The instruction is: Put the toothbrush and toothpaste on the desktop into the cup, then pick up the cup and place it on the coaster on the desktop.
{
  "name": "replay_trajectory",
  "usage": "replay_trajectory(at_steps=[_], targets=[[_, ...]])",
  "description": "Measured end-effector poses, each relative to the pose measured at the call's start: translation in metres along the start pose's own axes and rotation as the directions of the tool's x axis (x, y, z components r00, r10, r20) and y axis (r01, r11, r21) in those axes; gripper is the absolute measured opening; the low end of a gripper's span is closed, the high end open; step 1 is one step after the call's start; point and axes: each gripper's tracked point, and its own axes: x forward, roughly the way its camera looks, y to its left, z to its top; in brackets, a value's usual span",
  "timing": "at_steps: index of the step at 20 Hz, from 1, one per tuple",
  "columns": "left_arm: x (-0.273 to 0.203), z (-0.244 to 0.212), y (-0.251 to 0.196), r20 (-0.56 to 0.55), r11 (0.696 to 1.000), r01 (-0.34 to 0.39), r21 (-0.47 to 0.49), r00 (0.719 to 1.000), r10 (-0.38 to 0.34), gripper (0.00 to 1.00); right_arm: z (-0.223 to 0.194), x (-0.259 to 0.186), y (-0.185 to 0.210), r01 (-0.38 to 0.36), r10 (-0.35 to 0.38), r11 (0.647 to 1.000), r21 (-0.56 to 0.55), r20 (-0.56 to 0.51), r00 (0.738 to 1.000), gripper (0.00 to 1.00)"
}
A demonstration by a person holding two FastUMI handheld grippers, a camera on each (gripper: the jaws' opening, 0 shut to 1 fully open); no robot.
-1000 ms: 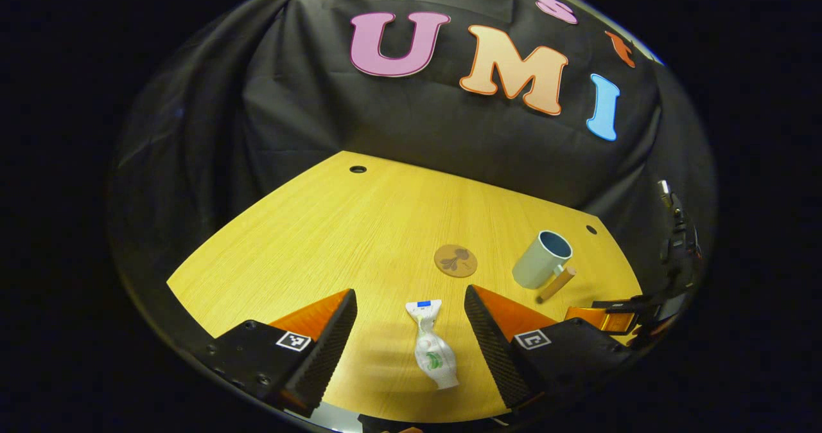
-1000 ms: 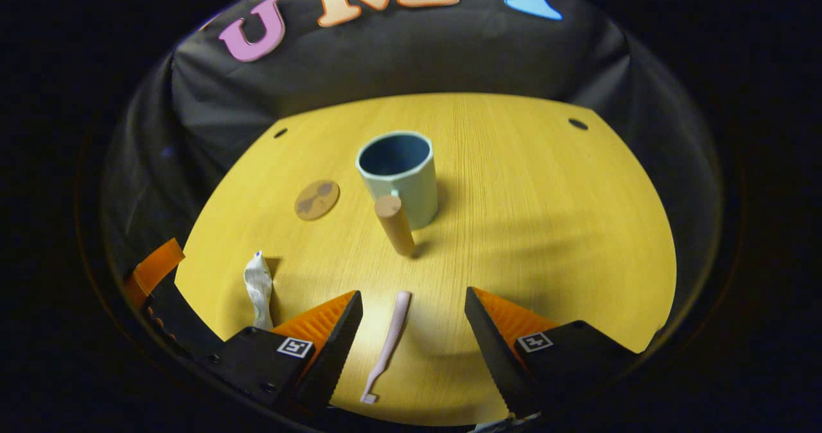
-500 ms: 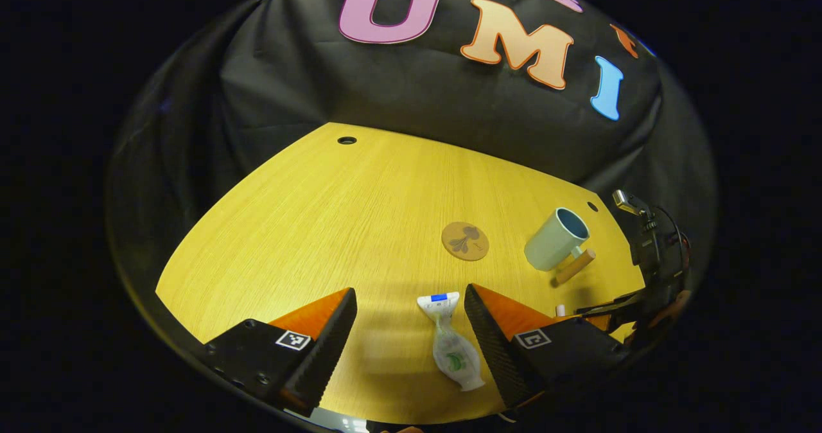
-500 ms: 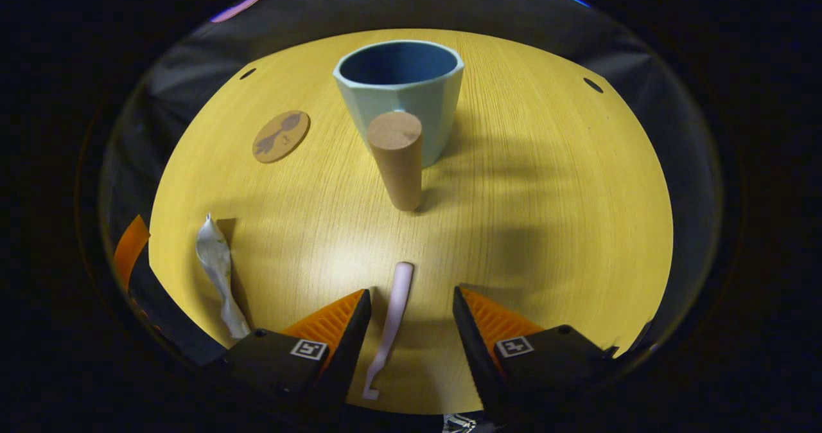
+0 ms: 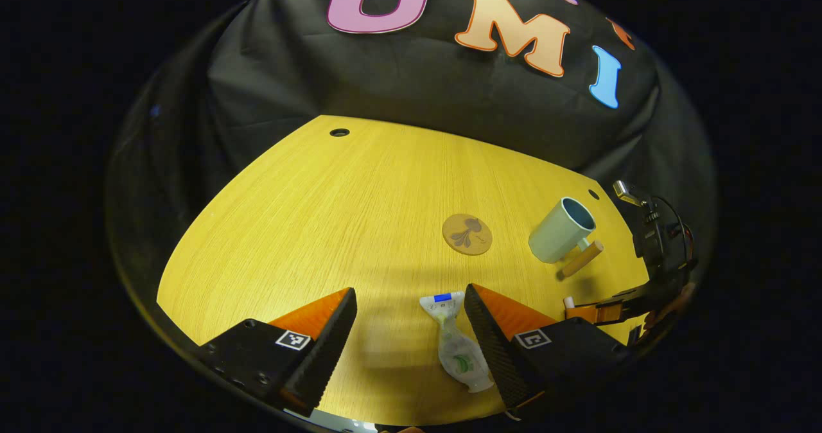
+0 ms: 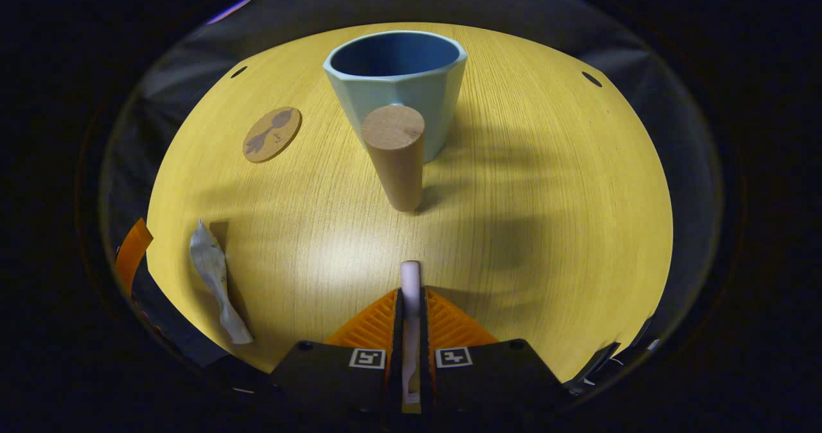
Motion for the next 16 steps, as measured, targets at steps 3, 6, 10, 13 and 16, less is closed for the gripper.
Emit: replay_trajectory(at_steps=[3,6,10,13,16], targets=[[0.002,-0.011,-0.005,-0.076,1.000,0.011,0.000,0.997,-0.011,0.98,0.000,0.001,0.000,-0.022,0.022,1.000,-0.007,-0.040,0.999,0.13],[0.013,-0.034,-0.019,-0.195,1.000,0.009,-0.007,0.981,-0.011,0.95,0.000,0.001,-0.001,-0.038,0.039,0.999,0.027,-0.030,0.999,0.06],[0.026,-0.051,-0.033,-0.316,0.997,-0.012,-0.072,0.949,-0.011,0.96,0.001,0.000,0.000,-0.028,0.028,1.000,-0.004,-0.005,1.000,0.05],[0.035,-0.060,-0.033,-0.386,0.990,-0.055,-0.127,0.922,0.002,0.93,0.000,-0.001,0.000,-0.037,0.037,0.999,-0.025,0.003,0.999,0.05],[0.043,-0.073,-0.031,-0.468,0.986,-0.112,-0.126,0.883,0.041,0.82,0.003,-0.007,0.002,-0.065,0.065,0.998,-0.004,0.021,0.998,0.05]])
